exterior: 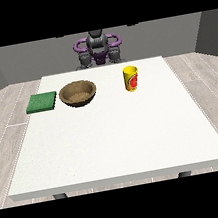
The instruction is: Pick the cup and pour the ball into the bowl, then pick the bowl and place it on the pad
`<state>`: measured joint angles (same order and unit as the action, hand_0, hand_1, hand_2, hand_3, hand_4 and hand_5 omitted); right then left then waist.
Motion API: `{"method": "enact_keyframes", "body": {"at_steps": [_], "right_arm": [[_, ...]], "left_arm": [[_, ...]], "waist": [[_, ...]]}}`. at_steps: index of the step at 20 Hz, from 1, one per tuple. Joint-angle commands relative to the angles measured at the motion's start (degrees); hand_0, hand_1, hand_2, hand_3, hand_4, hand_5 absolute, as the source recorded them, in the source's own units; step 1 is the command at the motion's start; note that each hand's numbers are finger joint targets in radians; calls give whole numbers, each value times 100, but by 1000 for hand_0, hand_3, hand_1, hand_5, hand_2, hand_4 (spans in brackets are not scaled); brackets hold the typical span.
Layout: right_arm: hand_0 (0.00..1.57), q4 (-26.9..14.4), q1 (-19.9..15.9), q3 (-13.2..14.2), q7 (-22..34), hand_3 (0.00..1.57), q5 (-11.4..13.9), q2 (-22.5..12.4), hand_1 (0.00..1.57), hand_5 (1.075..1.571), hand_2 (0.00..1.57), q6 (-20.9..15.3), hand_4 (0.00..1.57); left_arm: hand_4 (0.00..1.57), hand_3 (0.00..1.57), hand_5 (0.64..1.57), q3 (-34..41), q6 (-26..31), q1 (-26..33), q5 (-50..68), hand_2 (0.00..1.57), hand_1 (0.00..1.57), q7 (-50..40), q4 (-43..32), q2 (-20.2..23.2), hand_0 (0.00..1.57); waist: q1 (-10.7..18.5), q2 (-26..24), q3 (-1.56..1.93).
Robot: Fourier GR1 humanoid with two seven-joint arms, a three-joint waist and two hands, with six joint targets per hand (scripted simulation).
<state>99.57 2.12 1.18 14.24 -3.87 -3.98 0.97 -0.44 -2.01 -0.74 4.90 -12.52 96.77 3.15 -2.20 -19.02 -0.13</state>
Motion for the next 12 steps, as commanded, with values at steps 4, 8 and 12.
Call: {"method": "enact_keyframes", "body": {"at_steps": [4,8,12], "right_arm": [[0,958,-43,429,1390,0,-448,-183,0,1528,0,-282,823],[0,1497,-316,244,1113,0,-308,-39,0,1548,0,-384,760],[0,1131,-674,198,349,0,-175,111,0,1540,0,-377,716]], "left_arm": [[601,0,1563,-370,-488,-152,150,0,0,-1710,1235,-302,0],[556,0,1555,95,-470,-721,-16,0,0,-916,1011,-26,0],[609,0,1555,-10,-726,-1313,-352,0,0,-325,508,-256,0]], "waist": [[164,-157,15],[-126,876,12],[-189,1757,13]]}}
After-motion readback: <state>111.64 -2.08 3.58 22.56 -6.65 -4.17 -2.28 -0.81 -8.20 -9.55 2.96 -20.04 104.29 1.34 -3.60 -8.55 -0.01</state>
